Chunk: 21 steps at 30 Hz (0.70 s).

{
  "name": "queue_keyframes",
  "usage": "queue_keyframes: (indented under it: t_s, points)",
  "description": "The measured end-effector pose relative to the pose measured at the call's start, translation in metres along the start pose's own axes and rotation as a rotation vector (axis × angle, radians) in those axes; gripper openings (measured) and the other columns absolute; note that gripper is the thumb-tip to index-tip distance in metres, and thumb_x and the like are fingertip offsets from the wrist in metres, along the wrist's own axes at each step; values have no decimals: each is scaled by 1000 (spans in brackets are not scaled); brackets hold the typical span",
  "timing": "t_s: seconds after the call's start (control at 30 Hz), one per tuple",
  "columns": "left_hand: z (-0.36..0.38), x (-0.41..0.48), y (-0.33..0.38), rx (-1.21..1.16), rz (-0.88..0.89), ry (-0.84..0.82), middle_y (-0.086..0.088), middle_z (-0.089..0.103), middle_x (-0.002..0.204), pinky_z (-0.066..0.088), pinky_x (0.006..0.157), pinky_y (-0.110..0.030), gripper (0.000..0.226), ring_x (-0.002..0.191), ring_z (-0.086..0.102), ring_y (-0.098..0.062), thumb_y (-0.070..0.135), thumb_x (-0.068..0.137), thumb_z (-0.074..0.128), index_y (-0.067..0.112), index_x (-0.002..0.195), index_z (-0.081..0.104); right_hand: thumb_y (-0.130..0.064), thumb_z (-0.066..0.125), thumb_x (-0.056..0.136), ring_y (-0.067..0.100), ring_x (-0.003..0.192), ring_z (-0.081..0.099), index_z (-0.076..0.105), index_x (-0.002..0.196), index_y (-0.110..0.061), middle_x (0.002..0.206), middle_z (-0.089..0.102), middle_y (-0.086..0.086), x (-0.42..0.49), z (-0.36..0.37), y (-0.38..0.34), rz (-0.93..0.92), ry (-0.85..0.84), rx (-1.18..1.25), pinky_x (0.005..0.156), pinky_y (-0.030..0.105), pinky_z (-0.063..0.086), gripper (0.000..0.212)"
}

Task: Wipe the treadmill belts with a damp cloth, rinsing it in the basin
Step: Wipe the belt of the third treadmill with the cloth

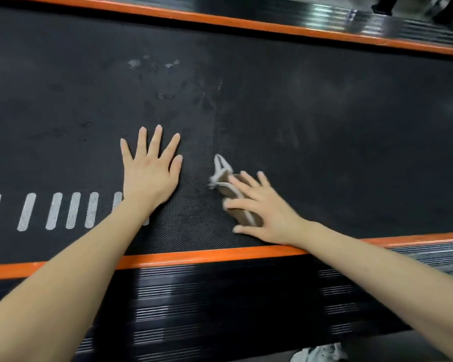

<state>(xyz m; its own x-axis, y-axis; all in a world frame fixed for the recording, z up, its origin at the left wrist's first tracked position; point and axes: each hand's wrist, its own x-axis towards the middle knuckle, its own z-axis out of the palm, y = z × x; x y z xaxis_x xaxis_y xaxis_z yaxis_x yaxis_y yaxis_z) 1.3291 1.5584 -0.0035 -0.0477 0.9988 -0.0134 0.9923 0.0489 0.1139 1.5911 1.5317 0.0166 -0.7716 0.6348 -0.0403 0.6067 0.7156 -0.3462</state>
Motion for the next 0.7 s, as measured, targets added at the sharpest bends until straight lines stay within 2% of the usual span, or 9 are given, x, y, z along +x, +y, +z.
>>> queue_keyframes:
  t_s: [0.1, 0.23, 0.3, 0.37, 0.43, 0.5, 0.57, 0.6, 0.7]
  points:
    - [0, 0, -3, -6, 17, 11, -3, 11, 160, -1, 114, -58, 53, 147, 2, -29, 47, 99, 15, 35, 150, 17, -46, 55, 85, 35, 143, 16, 59, 124, -24, 151, 33, 11, 27, 2, -15, -35, -10, 81, 116, 50, 4, 45]
    - [2, 1, -6, -3, 30, 27, -4, 13, 159, 0, 114, -58, 54, 147, 4, -30, 48, 98, 13, 34, 150, 19, -36, 55, 89, 20, 145, 16, 53, 126, -35, 154, 25, -8, -38, -26, 23, 15, -38, 184, 119, 41, 11, 37]
    - [3, 1, -5, 5, 25, 23, -4, 12, 159, 0, 114, -58, 54, 147, 3, -29, 48, 98, 12, 34, 150, 18, -38, 54, 88, 18, 143, 22, 47, 126, -46, 153, 26, -13, -91, -47, 63, 167, -9, 137, 117, 48, 17, 39]
    - [3, 1, -4, 10, 19, 21, -4, 11, 160, -1, 114, -58, 54, 147, 2, -29, 48, 98, 11, 34, 150, 16, -45, 51, 87, 20, 142, 27, 42, 125, -55, 150, 35, -6, -126, -62, 85, 378, -1, 117, 113, 57, 21, 40]
    - [3, 0, -2, 8, 16, 33, -4, 12, 160, 0, 114, -59, 53, 146, 2, -30, 47, 99, 12, 34, 150, 17, -43, 52, 85, 24, 141, 27, 44, 119, -54, 147, 40, -2, -125, -63, 75, 525, 91, 141, 112, 60, 19, 36]
    - [3, -1, -1, 8, 10, 37, -4, 12, 160, 0, 113, -59, 53, 146, 3, -30, 47, 99, 13, 34, 150, 17, -34, 56, 85, 27, 137, 28, 50, 113, -41, 145, 38, -2, -88, -47, 41, 402, 165, 145, 109, 57, 20, 30]
    - [3, 1, -1, 2, 11, 45, -5, 13, 159, 1, 113, -59, 53, 146, 4, -30, 46, 99, 14, 34, 150, 18, -33, 56, 87, 34, 137, 29, 57, 112, -28, 148, 37, 4, -35, -22, 2, 104, 57, 101, 105, 57, 20, 26]
    - [2, 1, -2, -2, 21, 48, -5, 14, 159, 2, 113, -60, 52, 146, 5, -31, 46, 99, 15, 34, 150, 19, -32, 59, 87, 36, 139, 25, 60, 112, -23, 148, 38, 8, -15, -11, -13, 21, -2, 110, 108, 58, 15, 27]
    - [4, -1, -5, -8, 41, 67, -7, 19, 158, 5, 112, -61, 51, 145, 10, -33, 44, 100, 17, 32, 149, 24, -20, 65, 87, 34, 143, 19, 62, 115, -18, 149, 37, 9, 1, -2, -16, 40, -9, 101, 113, 54, 7, 28]
